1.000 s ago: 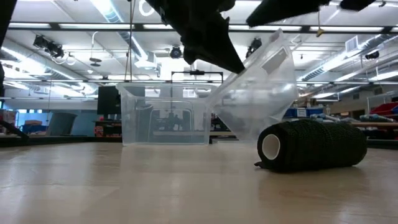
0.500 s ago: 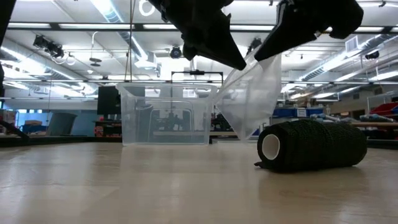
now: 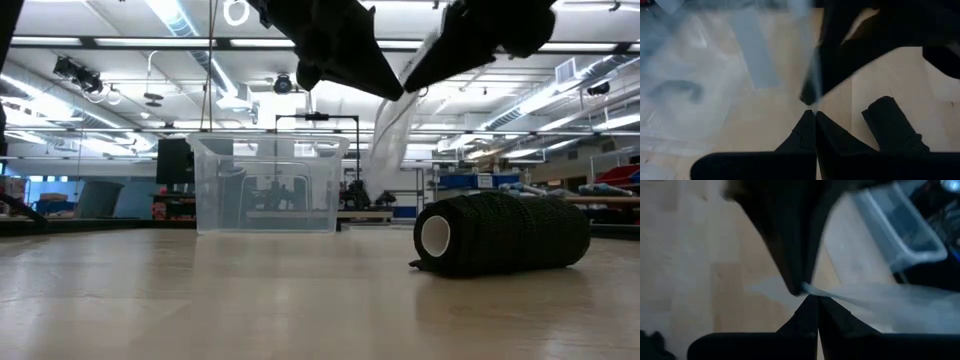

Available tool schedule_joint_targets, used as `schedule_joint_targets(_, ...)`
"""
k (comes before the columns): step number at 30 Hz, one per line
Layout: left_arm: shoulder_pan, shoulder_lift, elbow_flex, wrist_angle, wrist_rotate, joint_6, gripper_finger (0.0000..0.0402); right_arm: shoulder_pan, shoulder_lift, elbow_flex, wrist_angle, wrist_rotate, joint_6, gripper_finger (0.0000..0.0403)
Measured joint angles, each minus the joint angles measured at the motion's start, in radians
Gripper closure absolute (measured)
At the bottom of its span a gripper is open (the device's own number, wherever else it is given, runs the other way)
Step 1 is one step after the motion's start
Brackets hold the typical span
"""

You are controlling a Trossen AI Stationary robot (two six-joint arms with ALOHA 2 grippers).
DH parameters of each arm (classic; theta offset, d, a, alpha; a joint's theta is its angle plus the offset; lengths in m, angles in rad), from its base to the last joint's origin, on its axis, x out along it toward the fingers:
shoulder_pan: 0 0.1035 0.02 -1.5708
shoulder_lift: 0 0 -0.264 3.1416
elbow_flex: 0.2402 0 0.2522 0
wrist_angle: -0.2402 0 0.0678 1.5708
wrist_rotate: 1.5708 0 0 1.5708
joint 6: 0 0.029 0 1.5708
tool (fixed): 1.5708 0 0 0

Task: Roll bandage
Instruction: Open the transparent zip bag

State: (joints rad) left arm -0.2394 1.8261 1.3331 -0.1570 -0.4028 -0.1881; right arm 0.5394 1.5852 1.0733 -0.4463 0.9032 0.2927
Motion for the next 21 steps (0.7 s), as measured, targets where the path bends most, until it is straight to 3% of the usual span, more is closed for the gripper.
schedule_joint_targets(3,-0.005,-0.002,0.0,0.004,0.0,0.001,0.0401,0.012,0.001,-0.001,0.033,0.018,-0.043,0.0402)
schedule_joint_targets(16,-0.015,-0.001,0.0,0.033,-0.049,0.001,0.0401,-0.059,0.001,-0.06,-0.008,0.0,0.182,0.0402)
schedule_joint_targets(21,-0.017,-0.001,0.0,0.034,-0.048,0.001,0.0401,-0.026,0.001,-0.079,0.162,0.01,-0.019,0.0401)
